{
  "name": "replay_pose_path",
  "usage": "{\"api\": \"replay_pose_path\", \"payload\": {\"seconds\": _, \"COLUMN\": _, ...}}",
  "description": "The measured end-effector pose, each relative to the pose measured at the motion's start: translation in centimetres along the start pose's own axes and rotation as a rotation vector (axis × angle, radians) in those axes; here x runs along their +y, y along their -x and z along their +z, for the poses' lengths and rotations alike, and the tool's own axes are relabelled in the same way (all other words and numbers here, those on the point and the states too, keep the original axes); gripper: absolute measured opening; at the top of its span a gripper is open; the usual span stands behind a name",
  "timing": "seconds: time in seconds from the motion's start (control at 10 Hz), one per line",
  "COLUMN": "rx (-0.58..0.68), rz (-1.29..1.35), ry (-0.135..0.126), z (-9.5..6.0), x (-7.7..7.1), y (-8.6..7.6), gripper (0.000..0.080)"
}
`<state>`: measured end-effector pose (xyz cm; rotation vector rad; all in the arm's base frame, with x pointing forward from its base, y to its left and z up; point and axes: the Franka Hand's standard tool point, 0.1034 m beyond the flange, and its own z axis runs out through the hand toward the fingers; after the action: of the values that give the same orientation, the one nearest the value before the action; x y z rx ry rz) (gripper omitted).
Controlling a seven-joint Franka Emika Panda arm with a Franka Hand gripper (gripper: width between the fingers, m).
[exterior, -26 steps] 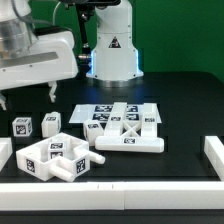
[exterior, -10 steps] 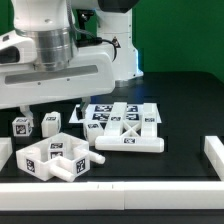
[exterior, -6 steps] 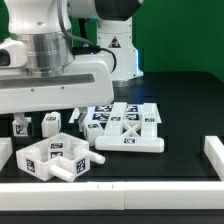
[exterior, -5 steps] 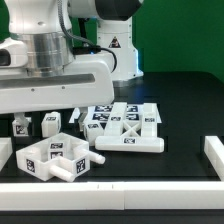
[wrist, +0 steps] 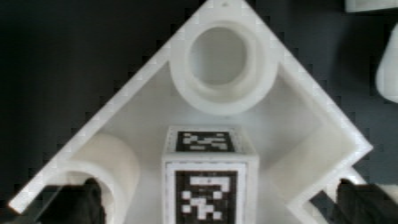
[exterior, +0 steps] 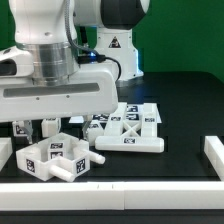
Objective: Assemble chair
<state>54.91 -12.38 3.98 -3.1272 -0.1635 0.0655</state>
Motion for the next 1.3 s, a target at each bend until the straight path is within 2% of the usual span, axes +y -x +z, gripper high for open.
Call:
{"api": "replay_pose_path", "payload": {"seconds": 0.3, "rx": -0.013, "rz": 0.001, "ry": 0.002, "z": 1.07, "x": 0.13, "y": 0.40, "gripper": 0.0649}}
{"api": "replay_pose_path", "payload": {"seconds": 0.5, "rx": 0.008, "rz": 0.000, "ry": 0.015, "z": 1.08, "x": 0.32, "y": -0.01, "gripper": 0.0649}}
{"api": "replay_pose_path", "payload": {"seconds": 0.8, "rx": 0.008, "rz": 0.000, "ry": 0.015, "z": 1.08, "x": 0.36, "y": -0.01, "gripper": 0.0619}}
{"api": "replay_pose_path", "payload": {"seconds": 1.0, "rx": 0.008, "rz": 0.000, "ry": 0.015, "z": 1.08, "x": 0.35, "y": -0.01, "gripper": 0.0273}}
{"api": "replay_pose_path", "payload": {"seconds": 1.3, "rx": 0.008, "rz": 0.000, "ry": 0.015, "z": 1.07, "x": 0.36, "y": -0.02, "gripper": 0.0276}}
